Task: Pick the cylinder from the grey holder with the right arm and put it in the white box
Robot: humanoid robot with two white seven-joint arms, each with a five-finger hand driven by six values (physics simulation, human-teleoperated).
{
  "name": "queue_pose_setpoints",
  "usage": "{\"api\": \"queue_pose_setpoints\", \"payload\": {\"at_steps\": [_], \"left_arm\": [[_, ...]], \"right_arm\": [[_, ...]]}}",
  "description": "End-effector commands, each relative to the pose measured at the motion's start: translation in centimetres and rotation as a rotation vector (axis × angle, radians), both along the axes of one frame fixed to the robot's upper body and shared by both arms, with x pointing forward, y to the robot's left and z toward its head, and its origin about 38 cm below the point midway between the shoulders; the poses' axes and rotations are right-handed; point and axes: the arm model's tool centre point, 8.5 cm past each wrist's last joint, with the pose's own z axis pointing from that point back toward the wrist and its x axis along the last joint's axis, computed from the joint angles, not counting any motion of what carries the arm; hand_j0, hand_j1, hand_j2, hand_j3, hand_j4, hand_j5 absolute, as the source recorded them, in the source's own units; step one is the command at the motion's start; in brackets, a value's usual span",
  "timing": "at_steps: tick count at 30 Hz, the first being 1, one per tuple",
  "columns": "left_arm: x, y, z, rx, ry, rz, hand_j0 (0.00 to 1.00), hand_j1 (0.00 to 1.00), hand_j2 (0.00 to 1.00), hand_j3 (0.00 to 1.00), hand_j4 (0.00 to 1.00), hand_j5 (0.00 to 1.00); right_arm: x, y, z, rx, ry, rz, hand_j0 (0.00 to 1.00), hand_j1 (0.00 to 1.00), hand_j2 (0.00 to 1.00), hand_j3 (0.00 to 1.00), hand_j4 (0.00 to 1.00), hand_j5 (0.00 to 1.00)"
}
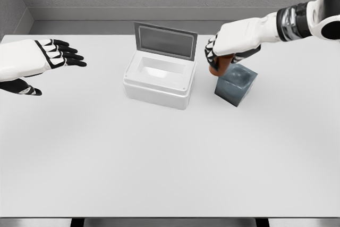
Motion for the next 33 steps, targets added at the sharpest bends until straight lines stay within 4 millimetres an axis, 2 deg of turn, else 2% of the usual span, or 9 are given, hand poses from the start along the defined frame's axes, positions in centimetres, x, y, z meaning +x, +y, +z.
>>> {"api": "queue_pose_setpoints", "payload": {"at_steps": [1, 3, 5, 8, 17, 22, 24, 33], "left_arm": [[0.0, 0.0, 0.1, -0.003, 0.002, 0.002, 1.00, 1.00, 1.00, 1.00, 1.00, 1.00], [0.0, 0.0, 0.1, -0.003, 0.001, 0.001, 1.00, 1.00, 1.00, 1.00, 1.00, 1.00], [-0.2, 0.1, 0.4, 0.012, -0.003, -0.001, 1.00, 1.00, 1.00, 1.00, 1.00, 1.00], [-0.3, 0.0, 0.3, 0.013, -0.002, -0.003, 1.00, 1.00, 1.00, 1.00, 1.00, 1.00], [-0.3, 0.2, 0.0, 0.032, 0.009, 0.001, 1.00, 1.00, 1.00, 1.00, 1.00, 1.00], [-0.2, 0.4, 0.1, 0.040, 0.005, 0.006, 1.00, 1.00, 1.00, 1.00, 1.00, 1.00], [-0.2, 0.4, 0.1, 0.039, 0.006, 0.006, 1.00, 1.00, 1.00, 1.00, 1.00, 1.00], [-0.2, 0.3, 0.1, 0.039, 0.005, 0.005, 1.00, 1.00, 1.00, 1.00, 1.00, 1.00]], "right_arm": [[-0.1, 1.0, -0.1, 0.007, 0.002, 0.018, 0.45, 0.45, 0.45, 0.45, 0.45, 0.45], [0.0, 1.1, -0.1, 0.002, -0.001, 0.019, 0.45, 0.45, 0.45, 0.45, 0.45, 0.45], [-0.1, 2.4, -0.1, 0.008, -0.002, 0.046, 0.45, 0.45, 0.45, 0.45, 0.45, 0.45], [-0.1, 3.1, 0.5, 0.009, -0.013, 0.061, 0.45, 0.45, 0.45, 0.45, 0.45, 0.45], [0.1, 4.6, 0.7, 0.016, -0.016, 0.082, 0.45, 0.45, 0.45, 0.45, 0.45, 0.45], [1.2, 5.1, 0.3, 0.010, -0.015, 0.063, 0.45, 0.45, 0.45, 0.45, 0.45, 0.45], [1.2, 6.1, 0.1, 0.013, -0.012, 0.076, 0.45, 0.45, 0.45, 0.45, 0.45, 0.45], [2.0, 7.1, 0.3, 0.020, -0.013, 0.070, 0.46, 0.46, 0.46, 0.46, 0.46, 0.46]]}}
